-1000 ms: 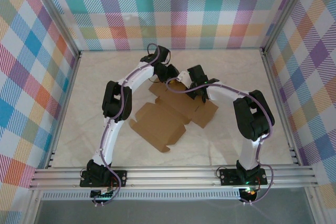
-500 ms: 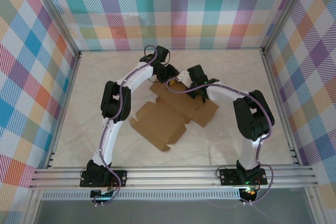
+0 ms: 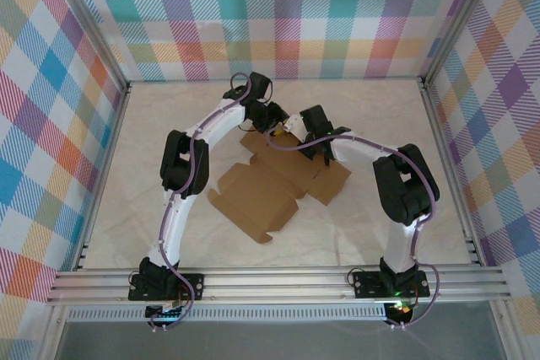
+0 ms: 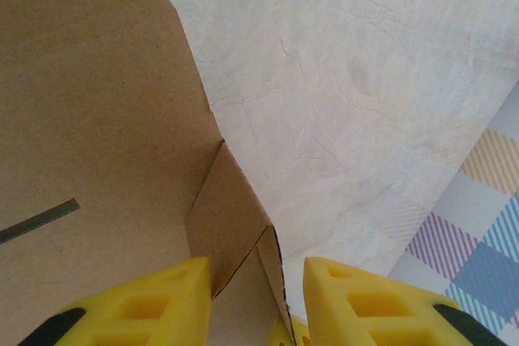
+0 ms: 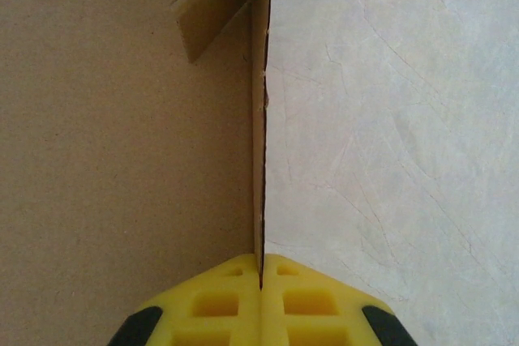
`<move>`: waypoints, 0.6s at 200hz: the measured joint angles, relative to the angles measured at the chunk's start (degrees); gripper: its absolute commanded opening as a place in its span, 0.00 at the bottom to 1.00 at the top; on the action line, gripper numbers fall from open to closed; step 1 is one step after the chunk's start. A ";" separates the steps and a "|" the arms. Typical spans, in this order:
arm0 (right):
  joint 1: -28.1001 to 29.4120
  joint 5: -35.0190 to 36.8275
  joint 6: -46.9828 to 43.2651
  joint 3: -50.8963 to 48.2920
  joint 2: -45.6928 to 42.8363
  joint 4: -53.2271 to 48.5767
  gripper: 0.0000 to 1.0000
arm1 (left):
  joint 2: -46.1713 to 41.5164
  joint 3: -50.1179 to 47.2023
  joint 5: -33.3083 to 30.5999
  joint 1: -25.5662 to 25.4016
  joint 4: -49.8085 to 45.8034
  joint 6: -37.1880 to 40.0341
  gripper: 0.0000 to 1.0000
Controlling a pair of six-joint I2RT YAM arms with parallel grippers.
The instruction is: Fold the paper box
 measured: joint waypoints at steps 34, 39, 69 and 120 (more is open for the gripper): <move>0.04 -0.02 0.00 0.00 0.00 0.09 0.00 | 0.04 0.17 -0.02 -0.02 0.11 -1.88 0.34; 0.07 -0.04 0.00 0.00 0.00 0.13 0.00 | 0.07 0.31 -0.02 -0.02 0.07 -2.10 0.33; 0.04 -0.04 0.04 0.00 0.00 0.46 0.00 | 0.31 0.68 0.02 -0.02 0.39 -3.58 0.27; 0.04 -0.22 0.22 0.00 0.00 0.74 0.00 | 1.55 2.58 0.42 -0.02 0.79 -5.35 0.11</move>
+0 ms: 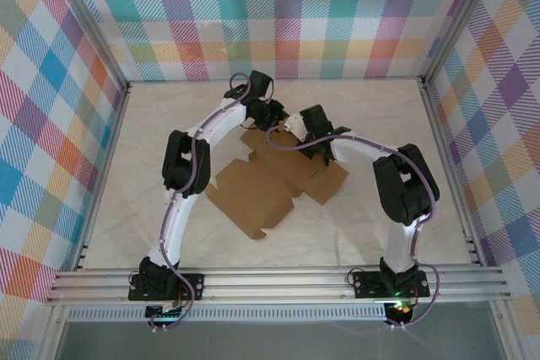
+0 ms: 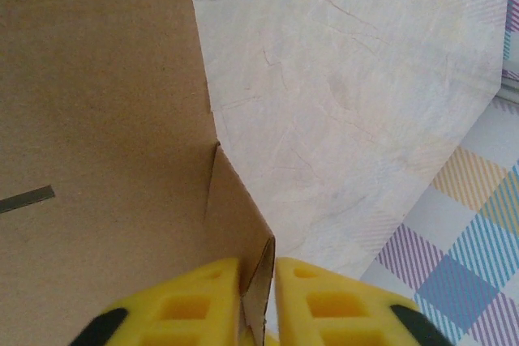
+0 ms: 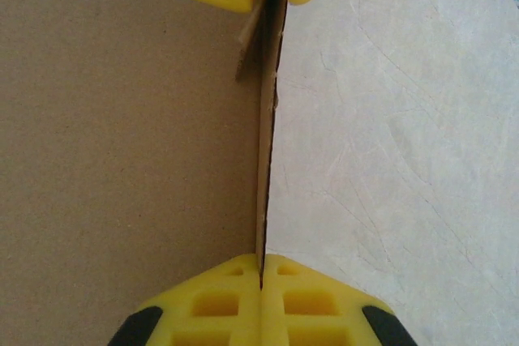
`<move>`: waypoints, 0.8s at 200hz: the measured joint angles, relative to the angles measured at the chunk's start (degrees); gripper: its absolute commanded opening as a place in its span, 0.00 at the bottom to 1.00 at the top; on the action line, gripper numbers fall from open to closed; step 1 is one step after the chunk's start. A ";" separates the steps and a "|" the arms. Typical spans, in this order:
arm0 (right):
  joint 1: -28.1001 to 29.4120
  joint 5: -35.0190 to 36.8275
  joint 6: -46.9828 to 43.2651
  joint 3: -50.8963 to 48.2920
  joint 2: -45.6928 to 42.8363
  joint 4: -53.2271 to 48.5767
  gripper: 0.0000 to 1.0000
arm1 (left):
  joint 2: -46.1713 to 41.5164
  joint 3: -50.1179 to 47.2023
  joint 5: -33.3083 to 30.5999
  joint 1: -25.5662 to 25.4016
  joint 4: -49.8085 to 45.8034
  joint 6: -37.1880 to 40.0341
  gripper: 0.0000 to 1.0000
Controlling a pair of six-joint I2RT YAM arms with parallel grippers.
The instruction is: Fold the paper box
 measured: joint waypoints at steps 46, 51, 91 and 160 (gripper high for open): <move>0.00 0.20 0.00 0.00 0.00 0.11 0.00 | 0.24 0.57 0.02 0.00 -0.07 -0.11 0.18; 0.00 0.20 0.02 0.00 0.00 0.13 0.00 | 0.24 0.57 0.00 0.00 -0.09 -0.24 0.24; 0.00 0.24 -0.02 0.02 0.00 -0.13 0.00 | 0.24 0.87 -1.66 0.00 -1.11 1.40 0.41; 0.00 0.22 0.00 0.02 0.00 -0.37 0.00 | -0.57 0.85 -5.77 0.07 -2.67 4.92 0.68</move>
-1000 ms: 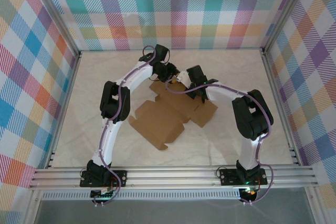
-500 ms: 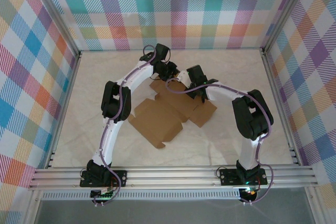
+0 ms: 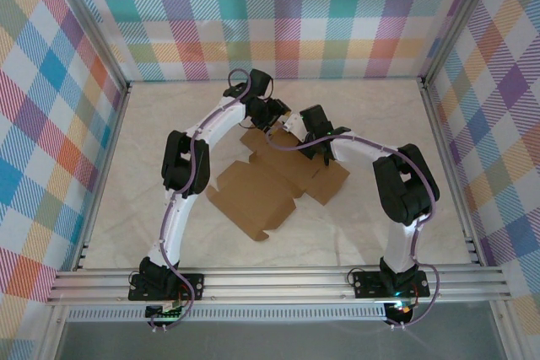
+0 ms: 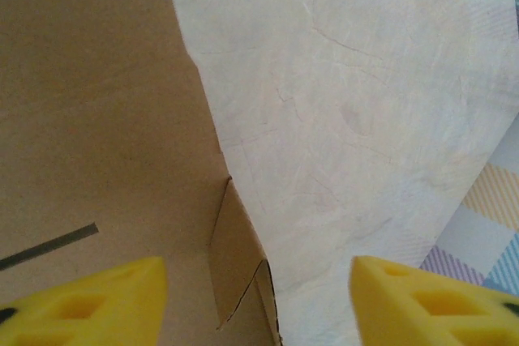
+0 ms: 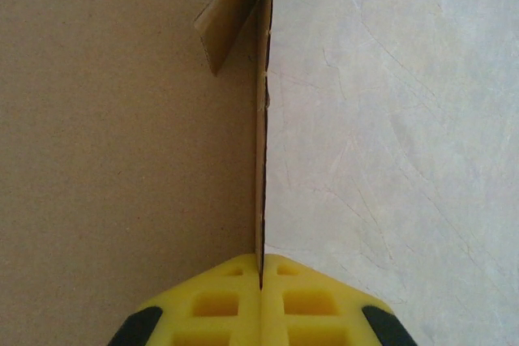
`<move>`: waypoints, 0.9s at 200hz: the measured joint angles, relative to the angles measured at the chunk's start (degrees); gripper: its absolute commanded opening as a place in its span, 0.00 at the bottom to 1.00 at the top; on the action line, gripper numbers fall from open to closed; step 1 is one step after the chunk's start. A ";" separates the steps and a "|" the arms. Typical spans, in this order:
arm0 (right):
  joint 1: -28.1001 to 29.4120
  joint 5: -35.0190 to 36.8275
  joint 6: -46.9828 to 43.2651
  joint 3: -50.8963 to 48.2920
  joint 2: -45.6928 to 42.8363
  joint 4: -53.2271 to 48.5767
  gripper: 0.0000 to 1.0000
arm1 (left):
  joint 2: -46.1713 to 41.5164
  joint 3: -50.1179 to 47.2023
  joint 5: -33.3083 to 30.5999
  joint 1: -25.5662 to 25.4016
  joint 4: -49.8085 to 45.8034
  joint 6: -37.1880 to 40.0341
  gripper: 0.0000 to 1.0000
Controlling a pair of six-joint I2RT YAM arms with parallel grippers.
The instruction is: Fold the paper box
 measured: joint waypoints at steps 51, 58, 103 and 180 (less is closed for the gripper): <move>0.00 -0.04 0.04 0.04 0.00 -0.20 0.00 | 0.02 0.00 1.86 0.00 0.81 -1.95 0.48; 0.00 -0.07 0.07 0.09 0.00 -0.37 0.00 | 0.09 0.02 2.54 0.00 1.16 -2.40 0.47; 0.00 -0.24 0.07 0.31 0.00 -1.44 0.00 | 1.25 1.22 4.24 -0.02 1.64 -4.31 0.46; -0.02 0.00 0.04 1.05 0.00 -1.60 0.00 | 2.71 2.27 4.31 -0.02 1.11 -4.76 0.10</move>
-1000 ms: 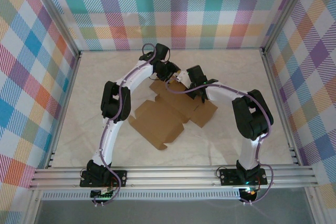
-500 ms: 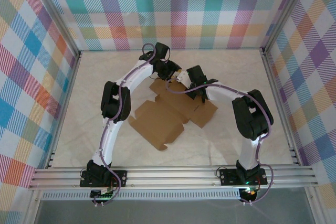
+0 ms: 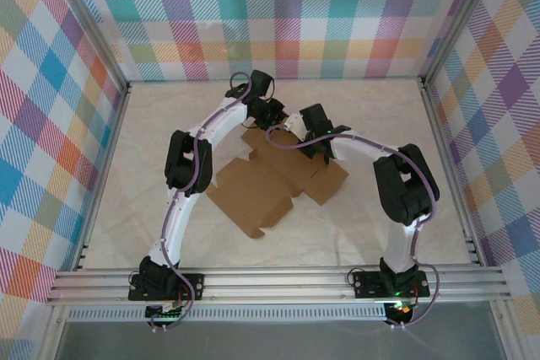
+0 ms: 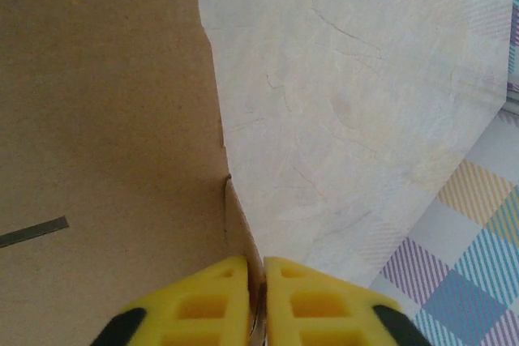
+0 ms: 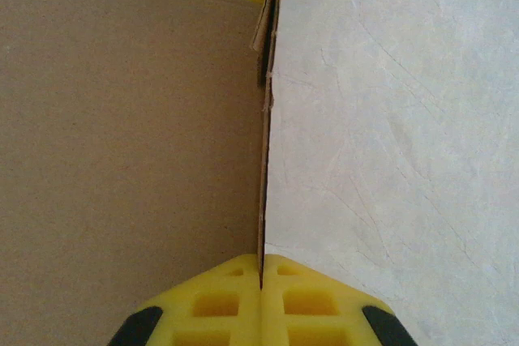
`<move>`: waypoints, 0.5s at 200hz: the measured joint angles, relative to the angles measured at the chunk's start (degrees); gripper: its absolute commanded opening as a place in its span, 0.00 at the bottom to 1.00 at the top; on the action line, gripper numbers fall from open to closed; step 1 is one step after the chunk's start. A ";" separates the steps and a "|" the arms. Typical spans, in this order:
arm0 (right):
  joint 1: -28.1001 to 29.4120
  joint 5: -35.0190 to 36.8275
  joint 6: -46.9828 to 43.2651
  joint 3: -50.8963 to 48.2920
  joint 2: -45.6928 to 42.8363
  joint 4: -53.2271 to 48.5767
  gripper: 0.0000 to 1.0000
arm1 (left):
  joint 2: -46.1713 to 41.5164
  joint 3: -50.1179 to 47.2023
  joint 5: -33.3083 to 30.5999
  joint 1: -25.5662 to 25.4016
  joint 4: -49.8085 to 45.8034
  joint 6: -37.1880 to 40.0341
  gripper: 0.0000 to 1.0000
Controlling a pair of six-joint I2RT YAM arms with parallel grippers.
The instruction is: Fold the paper box
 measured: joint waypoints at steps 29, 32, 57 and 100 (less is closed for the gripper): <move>-0.04 0.00 0.00 0.00 0.00 -0.15 0.00 | 0.00 0.11 -0.07 0.02 -0.42 0.72 0.47; -0.04 -0.02 0.00 0.00 0.00 -0.15 0.00 | 0.00 0.13 -0.11 0.02 -0.50 0.68 0.49; -0.09 -0.02 0.20 0.02 0.00 -0.50 0.00 | -0.11 0.39 -1.31 0.02 -1.68 2.89 0.67; -1.14 -0.22 4.22 2.97 0.00 -4.26 0.00 | -8.26 -7.85 -9.55 0.42 -2.19 9.14 1.00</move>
